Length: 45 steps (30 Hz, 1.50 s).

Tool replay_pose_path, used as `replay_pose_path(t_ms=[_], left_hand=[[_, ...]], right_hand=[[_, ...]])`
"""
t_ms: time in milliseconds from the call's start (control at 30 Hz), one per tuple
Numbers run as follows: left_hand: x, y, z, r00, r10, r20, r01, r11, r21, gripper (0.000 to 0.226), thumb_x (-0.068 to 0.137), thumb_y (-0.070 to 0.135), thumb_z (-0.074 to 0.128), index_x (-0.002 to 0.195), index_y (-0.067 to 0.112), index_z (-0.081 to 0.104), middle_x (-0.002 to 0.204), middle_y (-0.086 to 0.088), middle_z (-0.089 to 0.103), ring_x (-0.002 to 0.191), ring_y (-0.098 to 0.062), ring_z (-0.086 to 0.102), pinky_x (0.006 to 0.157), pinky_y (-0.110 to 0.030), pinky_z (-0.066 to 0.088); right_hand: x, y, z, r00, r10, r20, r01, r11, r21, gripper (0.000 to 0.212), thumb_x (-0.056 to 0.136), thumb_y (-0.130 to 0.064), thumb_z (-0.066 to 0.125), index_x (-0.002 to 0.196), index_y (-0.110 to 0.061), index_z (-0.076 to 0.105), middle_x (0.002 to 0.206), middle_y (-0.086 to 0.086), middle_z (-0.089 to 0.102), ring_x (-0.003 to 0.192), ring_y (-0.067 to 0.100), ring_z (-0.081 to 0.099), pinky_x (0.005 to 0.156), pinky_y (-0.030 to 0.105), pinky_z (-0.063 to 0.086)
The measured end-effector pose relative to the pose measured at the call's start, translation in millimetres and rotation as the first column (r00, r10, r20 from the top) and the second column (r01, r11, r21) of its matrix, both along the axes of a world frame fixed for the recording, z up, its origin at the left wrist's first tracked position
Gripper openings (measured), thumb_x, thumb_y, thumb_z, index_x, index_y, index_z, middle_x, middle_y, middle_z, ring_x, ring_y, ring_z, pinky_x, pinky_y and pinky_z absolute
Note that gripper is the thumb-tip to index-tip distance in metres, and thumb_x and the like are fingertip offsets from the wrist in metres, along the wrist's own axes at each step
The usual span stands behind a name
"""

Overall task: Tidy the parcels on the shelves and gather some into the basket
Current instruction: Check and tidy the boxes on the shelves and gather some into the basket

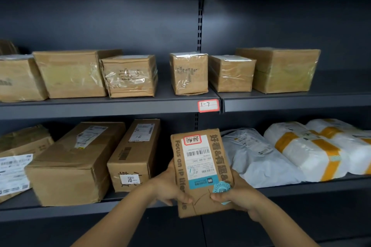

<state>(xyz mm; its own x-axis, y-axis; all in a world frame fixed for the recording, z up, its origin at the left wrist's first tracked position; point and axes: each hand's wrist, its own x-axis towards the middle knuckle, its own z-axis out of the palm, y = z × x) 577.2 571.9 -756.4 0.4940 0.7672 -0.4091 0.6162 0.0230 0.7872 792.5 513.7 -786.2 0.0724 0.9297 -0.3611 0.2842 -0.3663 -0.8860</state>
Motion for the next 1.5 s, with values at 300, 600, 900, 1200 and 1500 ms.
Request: replay_pose_path(t_ms=[300,600,900,1200,1500], left_hand=[[2,16,1,0.999,-0.028,-0.034,0.029,0.999,0.017,0.114,0.070,0.007,0.080,0.143,0.047,0.002,0.123,0.009,0.058,0.114,-0.016,0.055,0.094,-0.048,0.050],[29,4,27,0.997,-0.072,-0.038,0.070,0.996,-0.054,0.072,0.087,0.021,0.068,0.132,0.049,0.020,0.119,0.019,0.052,0.097,0.003,0.051,0.072,-0.015,0.049],[62,-82,119,0.964,-0.264,-0.010,0.259,0.952,-0.164,0.059,0.086,0.023,0.069,0.135,0.031,0.037,0.128,0.010,0.054,0.114,-0.002,0.051,0.083,-0.011,0.046],[135,-180,279,0.805,-0.591,0.052,0.593,0.799,-0.095,0.053,0.090,0.028,0.063,0.136,0.036,0.038,0.126,0.017,0.054,0.114,0.000,0.051,0.088,-0.014,0.044],[217,-316,410,0.542,-0.827,0.148,0.823,0.558,0.104,0.061,0.094,0.028,0.055,0.145,0.041,0.025,0.134,0.013,0.049,0.122,-0.008,0.047,0.100,-0.038,0.046]], right_hand=[[-4,-5,0,0.986,-0.100,-0.134,0.101,0.995,0.001,0.066,0.073,-0.007,0.078,0.118,-0.038,0.042,0.111,-0.011,0.063,0.102,0.014,0.057,0.093,0.048,0.049],[-5,-35,4,0.881,-0.335,-0.335,0.293,0.941,-0.170,0.050,0.084,-0.005,0.067,0.124,-0.029,0.048,0.114,-0.005,0.065,0.105,0.016,0.061,0.080,0.037,0.054],[5,-158,106,0.710,-0.616,-0.341,0.536,0.787,-0.305,0.019,0.096,-0.001,0.048,0.101,-0.018,0.052,0.092,-0.005,0.066,0.074,0.005,0.063,0.051,0.019,0.048],[43,-307,275,0.570,-0.815,-0.110,0.766,0.574,-0.289,0.021,0.100,-0.018,0.043,0.119,-0.012,0.050,0.113,0.005,0.066,0.099,0.019,0.063,0.073,0.033,0.051],[57,-469,389,0.158,-0.986,-0.045,0.987,0.158,-0.001,0.024,0.100,-0.019,0.042,0.124,-0.014,0.043,0.120,0.007,0.061,0.102,0.024,0.065,0.080,0.046,0.057]])
